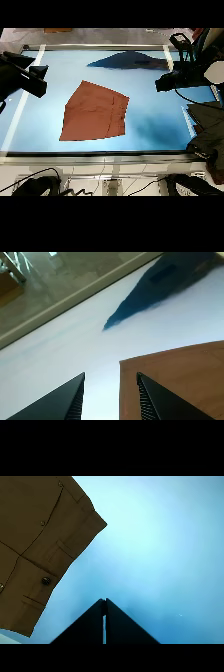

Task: Fold the clothes and pants, and hang the long-sleeved shirts on hangers.

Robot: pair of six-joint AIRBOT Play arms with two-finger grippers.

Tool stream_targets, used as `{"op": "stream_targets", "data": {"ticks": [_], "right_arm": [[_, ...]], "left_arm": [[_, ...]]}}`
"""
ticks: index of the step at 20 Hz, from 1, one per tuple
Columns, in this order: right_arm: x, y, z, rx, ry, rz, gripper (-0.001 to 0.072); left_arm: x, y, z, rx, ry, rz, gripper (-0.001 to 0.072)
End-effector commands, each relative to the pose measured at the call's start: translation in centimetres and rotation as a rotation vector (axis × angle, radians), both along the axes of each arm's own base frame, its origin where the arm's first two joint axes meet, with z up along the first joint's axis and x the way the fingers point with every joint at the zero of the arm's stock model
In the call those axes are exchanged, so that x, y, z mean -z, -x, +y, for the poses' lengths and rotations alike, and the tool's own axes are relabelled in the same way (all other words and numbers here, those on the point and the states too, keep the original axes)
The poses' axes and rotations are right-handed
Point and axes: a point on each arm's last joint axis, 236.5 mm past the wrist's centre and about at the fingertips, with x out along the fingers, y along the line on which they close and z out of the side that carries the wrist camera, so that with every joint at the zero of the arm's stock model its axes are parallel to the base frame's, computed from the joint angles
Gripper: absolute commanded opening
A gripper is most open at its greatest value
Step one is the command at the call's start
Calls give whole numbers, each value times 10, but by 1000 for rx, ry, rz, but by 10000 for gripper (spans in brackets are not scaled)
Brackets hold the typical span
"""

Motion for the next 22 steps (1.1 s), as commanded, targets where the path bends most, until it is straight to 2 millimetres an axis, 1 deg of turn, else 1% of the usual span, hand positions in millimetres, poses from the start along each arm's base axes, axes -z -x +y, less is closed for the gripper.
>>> {"op": "stream_targets", "data": {"ticks": [1, 15, 17, 18, 20, 22], "right_arm": [[0, 0, 0, -1, -1, 0, 24], [-1, 0, 1, -1, -2, -2, 24], [-4, -4, 1, 2, -8, -25, 24], [-3, -6, -5, 11, 19, -29, 24], [10, -3, -27, 22, 123, 10, 23], [33, 7, -43, -22, 185, 86, 23]], "left_arm": [[0, 0, 0, -1, 0, -1, 354], [0, 0, 0, -1, 0, -1, 354], [0, 0, 0, 0, 0, -1, 355], [0, 0, 0, 0, 0, -1, 354], [0, 0, 0, 0, 0, -1, 354], [0, 0, -1, 2, 3, 0, 355]]}}
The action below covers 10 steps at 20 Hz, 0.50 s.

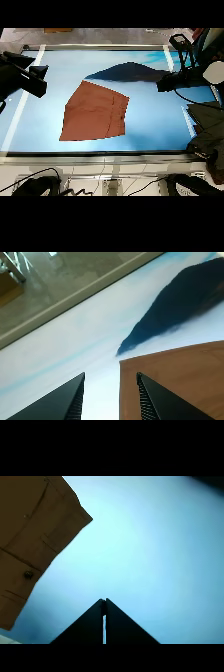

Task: Fold the clothes and pants, and hang the long-sleeved shirts on hangers.

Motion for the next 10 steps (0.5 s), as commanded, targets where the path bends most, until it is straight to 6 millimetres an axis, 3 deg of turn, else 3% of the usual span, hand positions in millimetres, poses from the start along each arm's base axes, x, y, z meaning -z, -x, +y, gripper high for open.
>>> {"op": "stream_targets", "data": {"ticks": [1, 3, 4, 7, 8, 10], "right_arm": [[37, 14, -30, -27, 101, 116, 23], [81, 30, -31, -2, 15, 242, 23], [105, 46, -19, -28, -65, 325, 22], [154, 99, 43, -183, -363, 508, 22], [164, 107, 59, -171, -440, 538, 24], [186, 100, 79, -59, -537, 514, 61]], "left_arm": [[0, 0, -1, 2, 2, 1, 355], [0, 0, 0, 2, 2, 1, 355], [0, 0, 0, 2, 2, 1, 355], [1, 1, -3, 8, 10, 6, 355], [2, 0, -3, 8, 9, 9, 355], [7, -5, -6, 9, 4, 21, 355]]}}
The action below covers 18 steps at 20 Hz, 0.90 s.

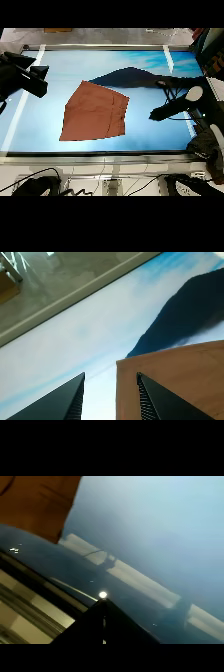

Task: Fold the clothes and pants, and hang the long-sleeved shirts on hangers.

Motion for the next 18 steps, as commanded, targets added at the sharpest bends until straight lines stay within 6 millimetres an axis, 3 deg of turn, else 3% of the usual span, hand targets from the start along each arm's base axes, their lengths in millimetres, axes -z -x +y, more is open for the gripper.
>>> {"op": "stream_targets", "data": {"ticks": [1, 2, 5, 10, 12, 15, 18], "right_arm": [[34, 3, 43, 203, -195, 66, 209], [44, -1, 44, 261, -186, 61, 334], [66, 2, 53, 278, -174, 97, 340], [102, 18, 83, 329, -289, 354, 355], [109, 27, 94, 310, -336, 430, 480], [118, 34, 100, 298, -328, 459, 487], [120, 23, 108, 296, -308, 398, 485]], "left_arm": [[7, -6, -5, 6, 0, 18, 355], [12, -9, -7, 8, -2, 32, 355], [32, -23, -8, -8, -45, 83, 348], [60, -41, -9, -51, -16, 171, 348], [66, -44, 12, -112, -13, 197, 347], [89, -41, 80, -294, -23, 313, 347], [117, -30, 149, -458, 15, 426, 346]]}}
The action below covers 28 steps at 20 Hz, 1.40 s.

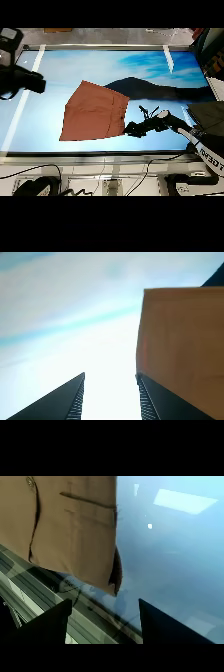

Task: Fold the clothes and pants, and hang the long-sleeved shirts on hangers.

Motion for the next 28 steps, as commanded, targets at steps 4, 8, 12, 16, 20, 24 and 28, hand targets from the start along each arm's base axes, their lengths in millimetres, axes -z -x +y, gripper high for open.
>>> {"op": "stream_targets", "data": {"ticks": [4, 8, 12, 16, 20, 24, 28], "right_arm": [[6, -22, 15, 52, 35, -65, 483], [4, -21, 17, 54, 25, -58, 433], [2, -22, 19, 66, 8, -51, 419], [1, -12, 33, 29, 2, -51, 296], [-3, -16, 40, 4, 7, -89, 202], [-17, -30, 45, -9, -5, -135, 24], [-28, -40, 50, -12, -19, -166, 24]], "left_arm": [[109, 49, 118, -311, 134, 321, 346], [210, 98, 109, -353, 394, 553, 346], [273, 137, 84, -332, 489, 707, 346], [304, 154, 71, -343, 539, 782, 345], [309, 139, 34, -272, 727, 784, 371], [321, 143, 33, -272, 740, 832, 446], [334, 145, 35, -288, 742, 872, 446]]}}
